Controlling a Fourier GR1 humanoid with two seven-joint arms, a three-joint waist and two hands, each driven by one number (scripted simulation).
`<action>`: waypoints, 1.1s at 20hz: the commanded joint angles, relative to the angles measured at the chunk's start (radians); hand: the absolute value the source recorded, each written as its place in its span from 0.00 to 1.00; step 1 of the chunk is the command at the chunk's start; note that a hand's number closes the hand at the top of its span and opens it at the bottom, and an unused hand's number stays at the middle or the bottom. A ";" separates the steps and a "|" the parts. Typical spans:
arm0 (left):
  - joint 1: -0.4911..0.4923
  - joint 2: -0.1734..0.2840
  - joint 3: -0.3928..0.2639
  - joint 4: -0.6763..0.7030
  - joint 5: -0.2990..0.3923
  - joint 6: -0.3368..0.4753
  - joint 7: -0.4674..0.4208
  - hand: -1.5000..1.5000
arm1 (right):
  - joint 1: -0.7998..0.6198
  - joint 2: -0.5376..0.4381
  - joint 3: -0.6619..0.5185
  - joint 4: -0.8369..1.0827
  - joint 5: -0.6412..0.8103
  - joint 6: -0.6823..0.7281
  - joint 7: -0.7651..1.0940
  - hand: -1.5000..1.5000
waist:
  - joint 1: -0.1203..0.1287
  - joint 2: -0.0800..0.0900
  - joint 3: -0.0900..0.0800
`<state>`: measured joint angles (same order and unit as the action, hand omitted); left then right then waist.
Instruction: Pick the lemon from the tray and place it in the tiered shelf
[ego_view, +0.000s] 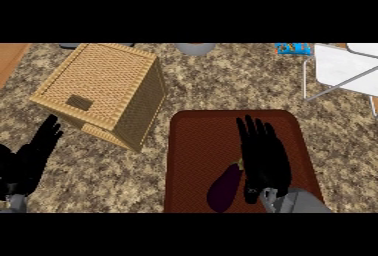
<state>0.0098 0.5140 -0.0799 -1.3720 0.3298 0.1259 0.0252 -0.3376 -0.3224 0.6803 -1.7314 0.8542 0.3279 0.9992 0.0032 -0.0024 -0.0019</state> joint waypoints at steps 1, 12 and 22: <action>0.028 0.016 0.026 -0.041 0.021 -0.042 0.019 0.50 | -0.062 0.020 -0.067 0.079 -0.022 0.135 0.048 0.00 | 0.007 0.002 0.002; 0.043 -0.070 0.044 -0.065 -0.069 -0.010 0.040 0.50 | 0.035 0.022 -0.120 0.086 0.098 0.149 -0.045 0.00 | -0.002 0.001 0.002; 0.006 -0.100 0.116 -0.075 -0.116 -0.086 0.093 0.50 | 0.022 0.071 -0.216 0.282 0.229 0.043 -0.270 0.00 | 0.000 0.002 0.002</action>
<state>0.0083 0.4305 0.0160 -1.4038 0.2302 0.0605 0.0758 -0.3192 -0.2768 0.4889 -1.4765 1.0305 0.3727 0.7657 0.0028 0.0000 0.0001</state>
